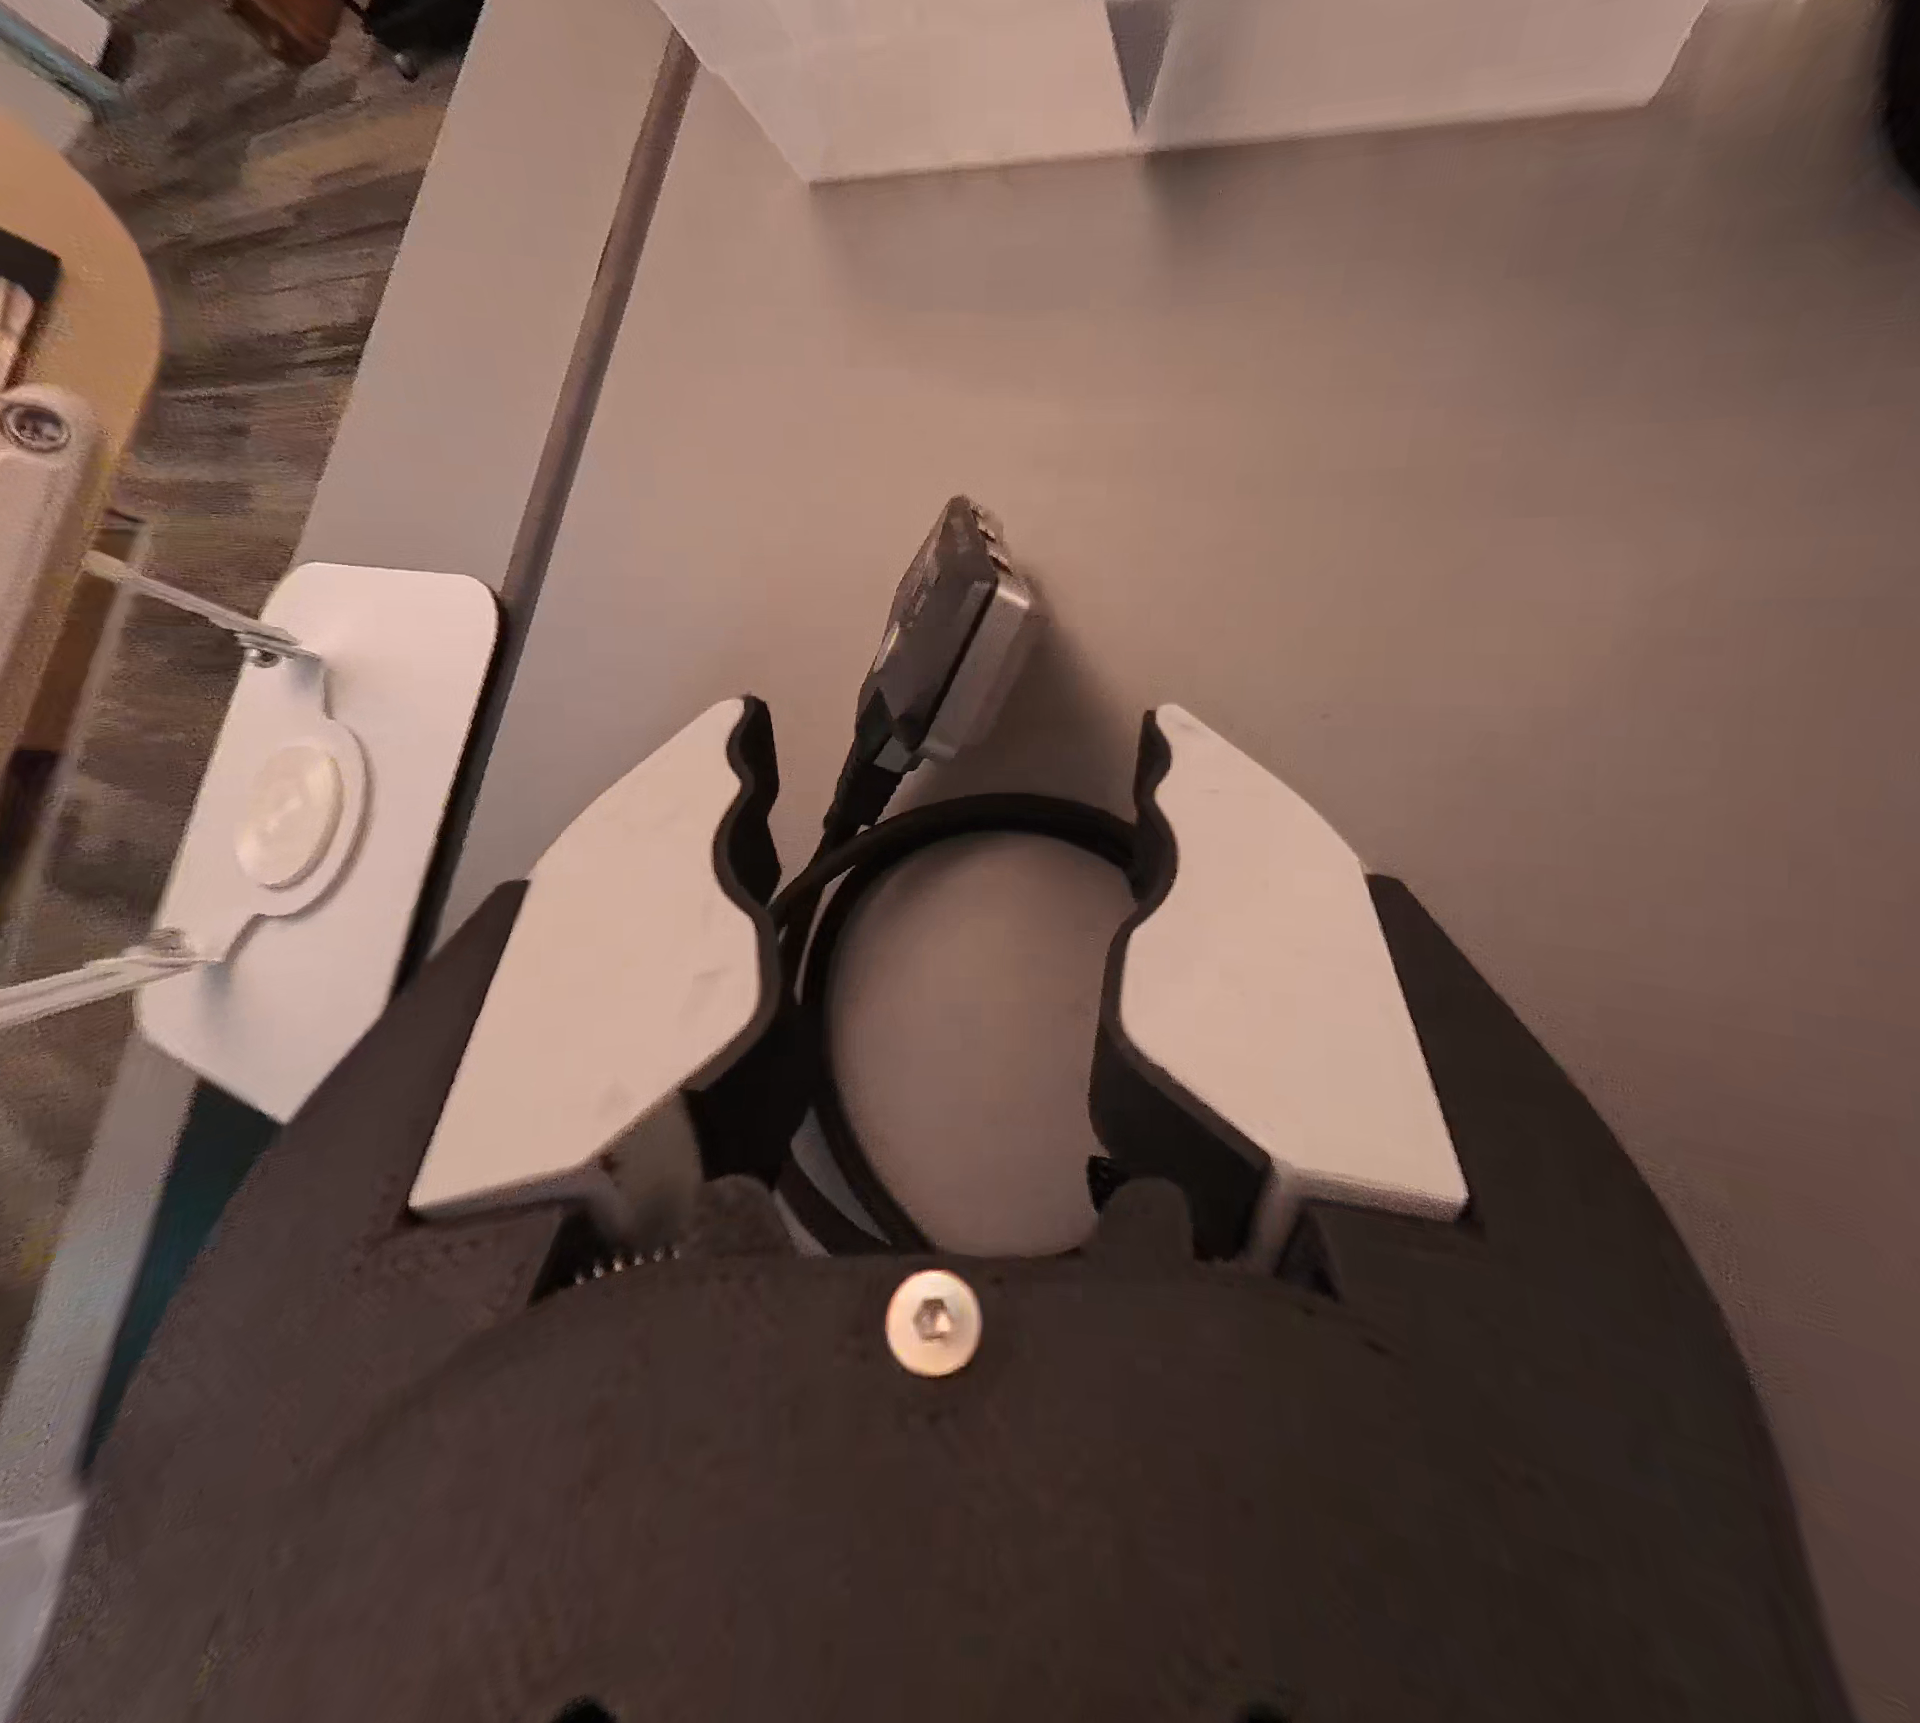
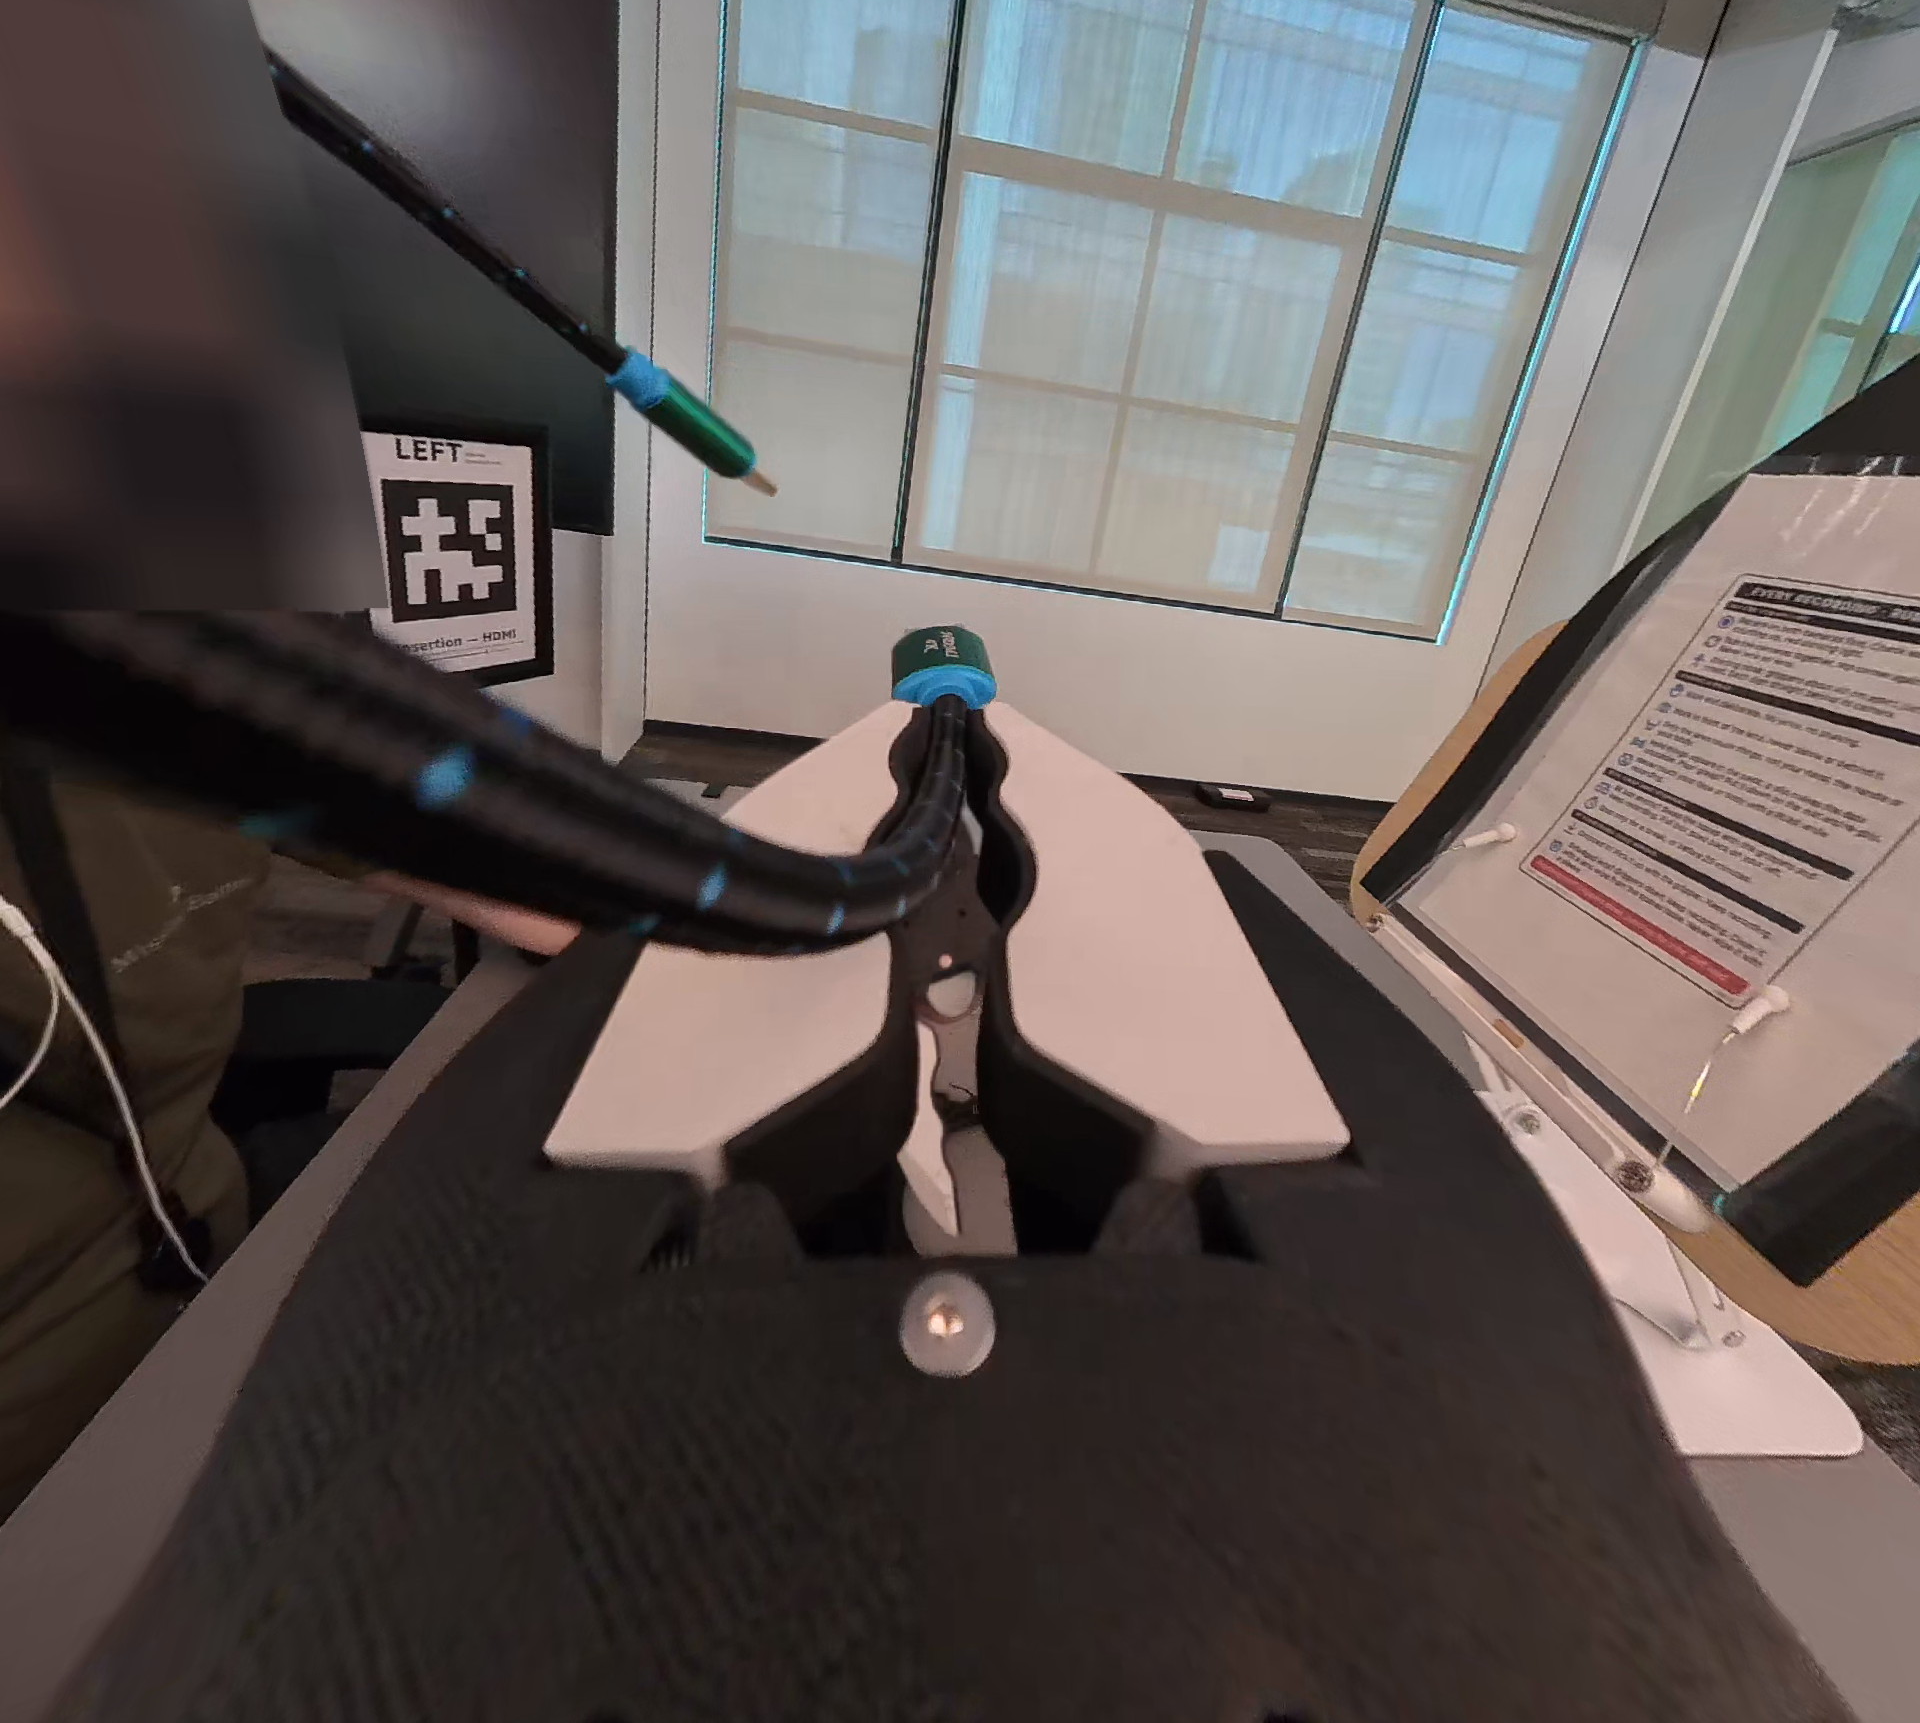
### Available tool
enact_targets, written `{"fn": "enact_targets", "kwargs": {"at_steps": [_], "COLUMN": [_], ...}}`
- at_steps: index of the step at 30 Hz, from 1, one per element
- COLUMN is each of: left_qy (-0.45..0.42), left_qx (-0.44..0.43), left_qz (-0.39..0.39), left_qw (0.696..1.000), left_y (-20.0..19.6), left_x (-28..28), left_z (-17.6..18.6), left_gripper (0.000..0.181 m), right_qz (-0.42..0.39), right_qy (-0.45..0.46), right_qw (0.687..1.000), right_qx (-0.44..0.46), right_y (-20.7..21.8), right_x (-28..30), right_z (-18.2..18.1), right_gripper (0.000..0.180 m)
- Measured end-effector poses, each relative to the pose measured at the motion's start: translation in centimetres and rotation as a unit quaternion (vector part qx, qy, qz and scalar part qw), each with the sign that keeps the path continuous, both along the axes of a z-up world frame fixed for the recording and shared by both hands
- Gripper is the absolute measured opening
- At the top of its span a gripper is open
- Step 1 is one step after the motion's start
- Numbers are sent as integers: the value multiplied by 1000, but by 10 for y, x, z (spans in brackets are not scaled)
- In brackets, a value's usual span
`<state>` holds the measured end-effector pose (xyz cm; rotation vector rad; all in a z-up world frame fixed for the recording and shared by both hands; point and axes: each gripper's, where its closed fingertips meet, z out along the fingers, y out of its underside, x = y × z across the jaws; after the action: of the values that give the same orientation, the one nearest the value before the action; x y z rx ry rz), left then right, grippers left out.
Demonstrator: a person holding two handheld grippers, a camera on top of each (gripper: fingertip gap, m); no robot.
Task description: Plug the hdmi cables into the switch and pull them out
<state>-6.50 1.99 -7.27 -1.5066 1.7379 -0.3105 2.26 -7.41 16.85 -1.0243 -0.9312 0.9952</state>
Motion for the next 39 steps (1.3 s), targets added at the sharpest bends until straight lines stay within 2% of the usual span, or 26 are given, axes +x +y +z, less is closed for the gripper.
{"fn": "enact_targets", "kwargs": {"at_steps": [14, 18, 22, 25, 30, 35, 39], "left_qy": [38, 4, -1, -37, -108, -146, -173], "left_qx": [94, 107, 125, 169, 263, 376, 440], "left_qz": [14, 14, 2, 12, 47, 91, 115], "left_qw": [995, 994, 992, 985, 957, 910, 874], "left_y": [32, 38, 40, 40, 36, 34, 25], "left_x": [32, 38, 40, 37, 18, -14, -35], "left_z": [-59, -59, -55, -29, 53, 124, 164], "left_gripper": [57, 29, 26, 24, 23, 22, 22], "right_qz": [-10, -6, -1, 0, 1, 7, -13], "right_qy": [-5, -7, -9, -14, -43, -105, -166], "right_qw": [1000, 1000, 1000, 1000, 998, 991, 982], "right_qx": [6, 9, 14, 17, 43, 78, 93], "right_y": [-2, -5, -9, -10, -14, -18, -12], "right_x": [5, 5, 8, 9, 2, -25, -49], "right_z": [1, 2, 2, 1, -7, -21, -35], "right_gripper": [7, 7, 7, 7, 7, 7, 8]}}
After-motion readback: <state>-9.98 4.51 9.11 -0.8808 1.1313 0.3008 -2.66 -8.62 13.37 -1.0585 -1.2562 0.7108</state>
